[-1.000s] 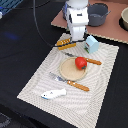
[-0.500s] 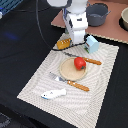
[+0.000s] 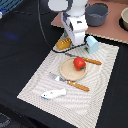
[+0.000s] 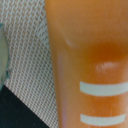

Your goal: Interact with the objects in diverse but meaningful ways.

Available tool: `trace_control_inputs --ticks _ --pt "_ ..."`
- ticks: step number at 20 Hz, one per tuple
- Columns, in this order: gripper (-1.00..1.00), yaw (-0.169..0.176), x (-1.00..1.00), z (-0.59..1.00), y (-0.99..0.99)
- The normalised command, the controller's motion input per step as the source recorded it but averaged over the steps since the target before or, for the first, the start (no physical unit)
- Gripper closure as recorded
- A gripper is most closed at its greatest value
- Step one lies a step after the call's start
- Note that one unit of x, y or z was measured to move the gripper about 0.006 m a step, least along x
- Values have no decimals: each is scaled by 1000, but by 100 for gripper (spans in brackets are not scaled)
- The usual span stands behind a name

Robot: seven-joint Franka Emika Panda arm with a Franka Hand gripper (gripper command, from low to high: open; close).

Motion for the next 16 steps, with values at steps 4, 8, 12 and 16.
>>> trace_control_inputs --ticks 4,8,12,16 --pt "100 40 -212 274 -134" --pt "100 36 -416 345 -311" --pt "100 32 -470 521 -507" --pt "100 15 -431 524 -759"
